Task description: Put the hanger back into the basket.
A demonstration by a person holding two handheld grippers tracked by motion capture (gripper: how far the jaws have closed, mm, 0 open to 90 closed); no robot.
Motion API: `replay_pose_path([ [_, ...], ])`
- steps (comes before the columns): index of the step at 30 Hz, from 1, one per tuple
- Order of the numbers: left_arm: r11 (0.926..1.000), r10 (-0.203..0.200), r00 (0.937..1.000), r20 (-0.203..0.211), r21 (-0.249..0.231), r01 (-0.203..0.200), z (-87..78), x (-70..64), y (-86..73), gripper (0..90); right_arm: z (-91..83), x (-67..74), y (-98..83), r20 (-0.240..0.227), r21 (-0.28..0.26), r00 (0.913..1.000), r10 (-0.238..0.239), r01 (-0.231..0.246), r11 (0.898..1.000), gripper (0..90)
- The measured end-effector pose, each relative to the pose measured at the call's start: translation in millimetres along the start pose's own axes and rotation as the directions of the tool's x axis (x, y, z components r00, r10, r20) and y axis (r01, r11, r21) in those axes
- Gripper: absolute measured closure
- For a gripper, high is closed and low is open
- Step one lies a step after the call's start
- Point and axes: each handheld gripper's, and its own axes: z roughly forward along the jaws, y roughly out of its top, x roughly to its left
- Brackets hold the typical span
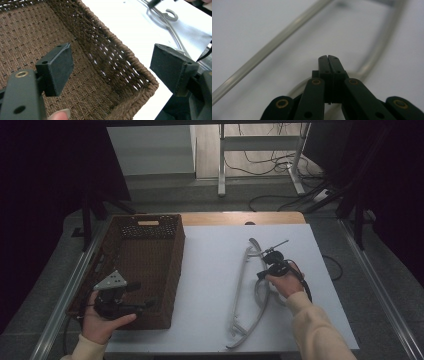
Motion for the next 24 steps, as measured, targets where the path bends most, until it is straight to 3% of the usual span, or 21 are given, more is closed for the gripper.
replay_pose_path([
  [4, 1.0000, -0.001, 1.0000, -0.003, -0.001, 0.001, 0.3, -0.1, -0.4, 19.0, -5.5, 37.3, -16.6, -0.080, 0.026, 0.9895, -0.121, 0.123, 0.992, 89.7],
  [6, 1.0000, 0.002, 1.0000, -0.005, -0.001, -0.002, 0.0, -1.1, 0.1, 19.0, -5.5, 48.2, -22.9, -0.101, 0.030, 0.9831, -0.153, 0.156, 0.987, 89.8],
  [8, 1.0000, 0.004, 1.0000, -0.008, -0.007, -0.004, -0.2, -1.8, 0.3, 19.1, -4.6, 57.7, -28.3, -0.129, 0.028, 0.9776, -0.166, 0.171, 0.985, 89.7],
  [15, 0.9998, 0.006, 0.9998, -0.017, -0.016, -0.006, -1.4, -2.4, 0.7, 19.6, 6.1, 84.0, -33.0, -0.156, 0.066, 0.9645, -0.213, 0.225, 0.972, 89.5],
  [24, 0.9999, 0.008, 0.9998, -0.019, -0.015, -0.008, -1.1, -2.2, 0.6, 19.7, 21.9, 106.8, -17.4, -0.171, 0.070, 0.9530, -0.250, 0.265, 0.962, 89.5],
])
